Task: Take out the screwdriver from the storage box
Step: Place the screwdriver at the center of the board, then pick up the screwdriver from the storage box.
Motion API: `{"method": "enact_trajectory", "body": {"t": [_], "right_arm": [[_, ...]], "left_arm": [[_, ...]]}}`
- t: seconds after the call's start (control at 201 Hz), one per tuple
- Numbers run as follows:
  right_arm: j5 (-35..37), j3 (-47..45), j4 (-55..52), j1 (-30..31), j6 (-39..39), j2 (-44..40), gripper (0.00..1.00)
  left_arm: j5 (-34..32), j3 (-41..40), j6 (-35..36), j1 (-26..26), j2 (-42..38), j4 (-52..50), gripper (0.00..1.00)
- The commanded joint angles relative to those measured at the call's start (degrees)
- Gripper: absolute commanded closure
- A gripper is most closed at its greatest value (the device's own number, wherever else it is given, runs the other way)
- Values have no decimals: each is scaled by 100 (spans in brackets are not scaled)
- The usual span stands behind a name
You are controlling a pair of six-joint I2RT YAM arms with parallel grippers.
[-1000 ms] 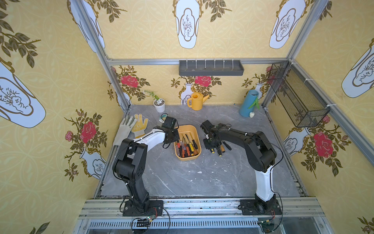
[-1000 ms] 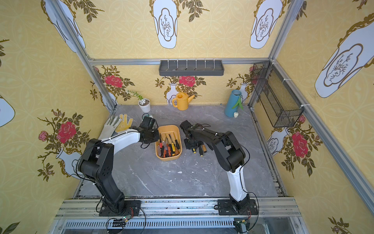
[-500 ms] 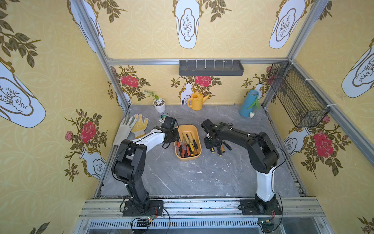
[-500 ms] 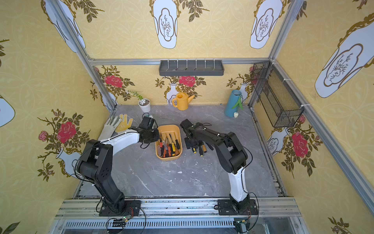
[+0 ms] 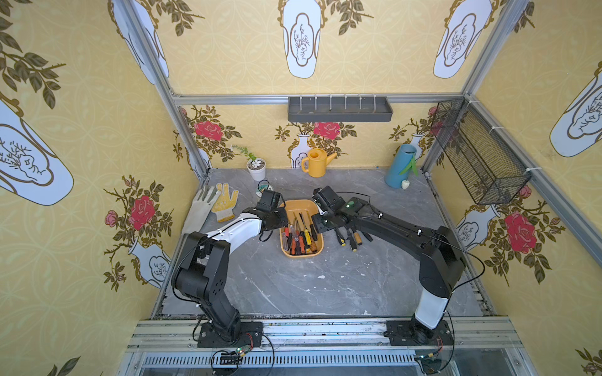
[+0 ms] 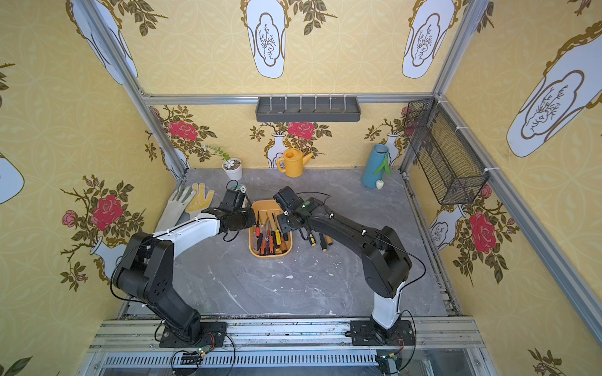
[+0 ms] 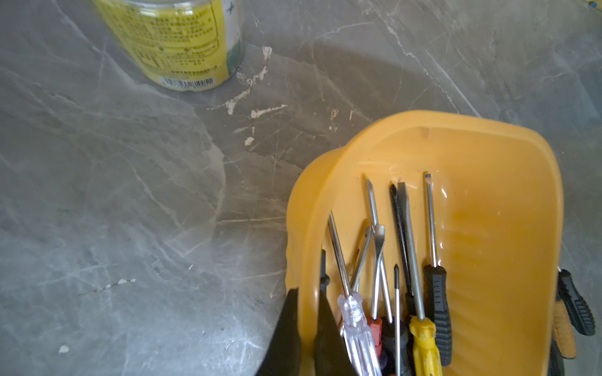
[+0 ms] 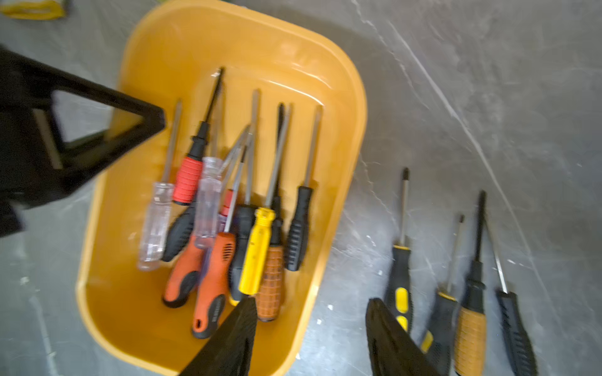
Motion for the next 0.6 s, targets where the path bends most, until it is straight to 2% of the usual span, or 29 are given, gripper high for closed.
{"method": "enact_trajectory", "body": {"t": [0.0, 0.204, 0.592], "right_arm": [[-715, 16, 449, 68, 183, 79, 43], [-997, 205, 369, 272, 300, 613, 45], [-812, 663, -1, 304, 453, 1393, 54]], "left_arm": [[2, -9, -80, -8, -25, 393, 100], [-29, 2, -96, -5, -49, 388, 100], [-87, -10, 20, -19, -83, 313, 100]]}}
